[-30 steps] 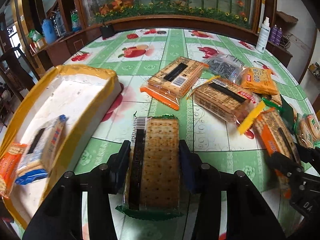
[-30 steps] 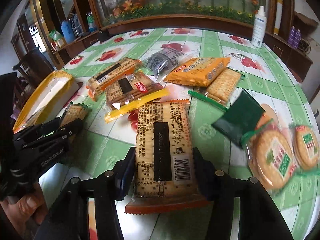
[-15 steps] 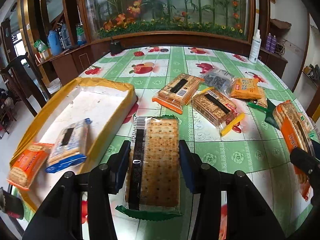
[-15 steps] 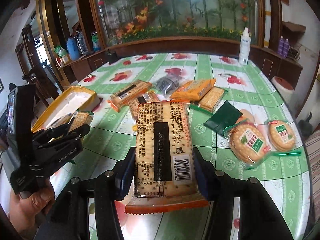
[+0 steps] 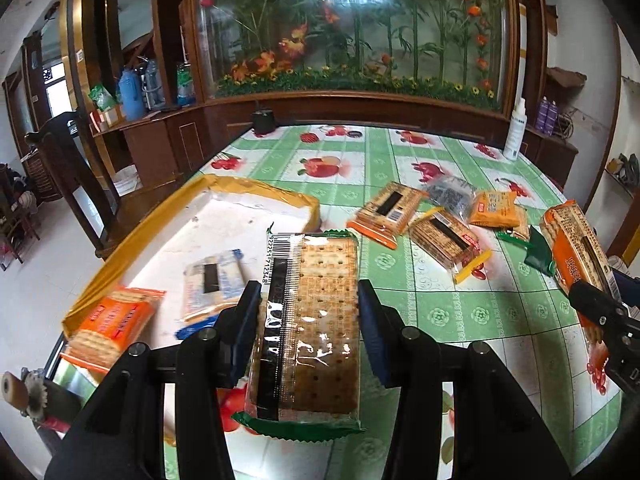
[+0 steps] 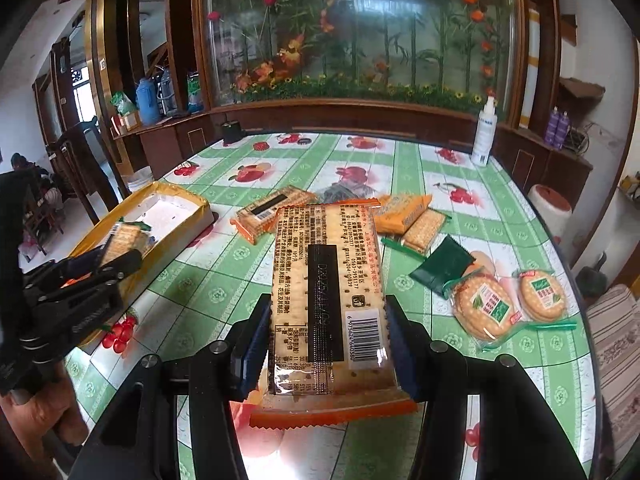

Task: Organize snacks
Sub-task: 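Carry both cracker packs over the white tray and release them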

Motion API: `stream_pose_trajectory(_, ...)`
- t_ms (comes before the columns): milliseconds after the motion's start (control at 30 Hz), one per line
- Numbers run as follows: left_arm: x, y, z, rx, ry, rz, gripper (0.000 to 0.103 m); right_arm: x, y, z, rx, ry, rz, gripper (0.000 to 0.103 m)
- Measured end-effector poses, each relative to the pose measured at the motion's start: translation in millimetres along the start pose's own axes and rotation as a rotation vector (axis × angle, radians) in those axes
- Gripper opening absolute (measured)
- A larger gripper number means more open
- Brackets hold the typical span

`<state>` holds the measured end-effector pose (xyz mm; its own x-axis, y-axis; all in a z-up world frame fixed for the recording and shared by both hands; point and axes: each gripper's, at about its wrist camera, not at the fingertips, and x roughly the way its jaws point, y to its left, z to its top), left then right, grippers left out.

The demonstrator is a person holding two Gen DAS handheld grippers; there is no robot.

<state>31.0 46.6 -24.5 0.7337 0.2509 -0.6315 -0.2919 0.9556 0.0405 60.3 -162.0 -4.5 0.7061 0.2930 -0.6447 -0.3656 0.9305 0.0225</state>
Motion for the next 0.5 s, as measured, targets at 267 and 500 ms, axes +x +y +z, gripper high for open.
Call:
stream_pose_trajectory(267, -12, 21, 0, -0.028, -0.024, 0.015, 0.045, -3, 19, 8, -0.029, -0.016, 0.021, 0.055)
stream_pose_trajectory(500, -17, 52, 2, -0.070, -0.041, 0.055, 0.046, 4, 48, 20, -0.083, -0.024, 0.052, 0.055)
